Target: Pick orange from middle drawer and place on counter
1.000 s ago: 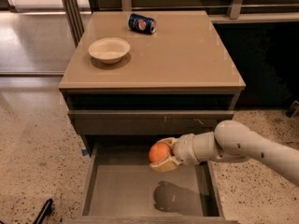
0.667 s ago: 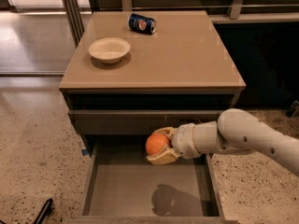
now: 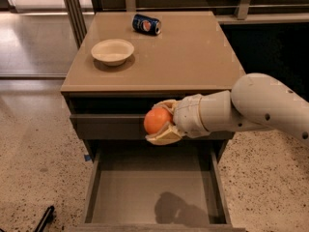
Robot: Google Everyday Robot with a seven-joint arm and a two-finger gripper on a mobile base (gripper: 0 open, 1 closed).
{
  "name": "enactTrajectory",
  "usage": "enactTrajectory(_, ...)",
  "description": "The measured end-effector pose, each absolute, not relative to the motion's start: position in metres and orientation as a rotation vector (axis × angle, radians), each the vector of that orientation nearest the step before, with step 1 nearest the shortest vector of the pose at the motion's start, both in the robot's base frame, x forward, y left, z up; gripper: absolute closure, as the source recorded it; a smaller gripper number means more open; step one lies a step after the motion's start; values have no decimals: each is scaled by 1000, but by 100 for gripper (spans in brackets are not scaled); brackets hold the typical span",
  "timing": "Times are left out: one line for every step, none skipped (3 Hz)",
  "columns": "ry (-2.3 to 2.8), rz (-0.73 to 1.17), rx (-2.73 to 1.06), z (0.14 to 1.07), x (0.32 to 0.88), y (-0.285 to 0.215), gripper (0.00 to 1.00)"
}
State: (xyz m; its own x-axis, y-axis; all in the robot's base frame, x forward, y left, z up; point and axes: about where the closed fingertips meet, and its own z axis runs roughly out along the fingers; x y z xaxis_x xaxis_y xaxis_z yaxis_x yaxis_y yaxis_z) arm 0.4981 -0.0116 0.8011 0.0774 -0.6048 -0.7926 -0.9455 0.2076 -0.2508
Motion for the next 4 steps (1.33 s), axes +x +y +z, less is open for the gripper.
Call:
enactTrajectory(1567, 427, -1453, 844, 515, -6, 100)
enactTrajectory(1523, 402, -1423, 863, 549, 2, 100)
enactTrajectory(1521, 372, -1368, 862, 587, 16, 100)
enactTrajectory(1521, 372, -1368, 862, 587, 16, 100)
